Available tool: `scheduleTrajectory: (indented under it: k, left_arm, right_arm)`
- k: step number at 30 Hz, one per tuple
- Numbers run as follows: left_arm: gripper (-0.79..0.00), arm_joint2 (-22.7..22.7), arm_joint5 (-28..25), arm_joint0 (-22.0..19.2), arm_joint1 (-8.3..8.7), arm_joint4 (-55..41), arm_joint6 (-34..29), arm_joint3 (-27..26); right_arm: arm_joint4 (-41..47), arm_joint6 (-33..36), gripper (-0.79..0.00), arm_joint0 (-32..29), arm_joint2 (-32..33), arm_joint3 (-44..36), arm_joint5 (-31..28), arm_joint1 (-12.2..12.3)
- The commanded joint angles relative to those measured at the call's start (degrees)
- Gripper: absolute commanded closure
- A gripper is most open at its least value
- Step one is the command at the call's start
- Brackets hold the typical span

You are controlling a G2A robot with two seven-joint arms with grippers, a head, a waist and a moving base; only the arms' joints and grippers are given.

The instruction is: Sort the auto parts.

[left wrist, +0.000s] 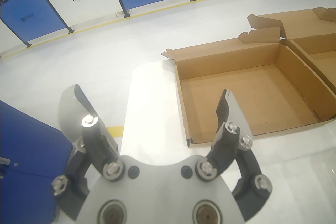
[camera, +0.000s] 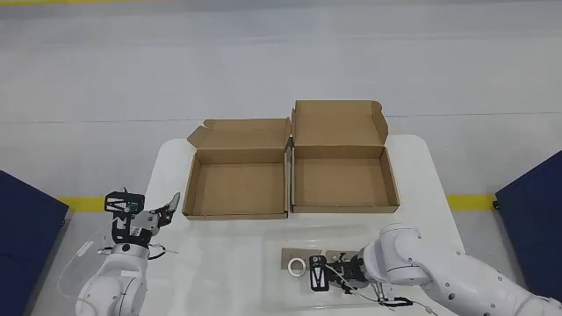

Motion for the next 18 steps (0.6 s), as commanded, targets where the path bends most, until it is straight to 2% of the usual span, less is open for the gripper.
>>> scheduleTrajectory:
  k: [1,5,12,18]
  left_arm:
    - [-0.785,0.0,0.0,0.0,0.0,0.0,0.0,0.0]
    - [-0.785,0.0,0.0,0.0,0.0,0.0,0.0,0.0]
    - [-0.785,0.0,0.0,0.0,0.0,0.0,0.0,0.0]
    - [-0.785,0.0,0.0,0.0,0.0,0.0,0.0,0.0]
  right_arm:
    - [1.39,-2.74,0.0,-0.21,1.15,1.01,-0.84,0.16]
    - [7.39,-8.98,0.0,-1.51,5.37,4.45,-6.47,1.67]
    - [17.91,-21.69,0.0,-6.74,14.39,12.72,-22.74,5.6]
    - [24.56,-27.99,0.0,-9.6,15.84,12.36,-23.05,7.87]
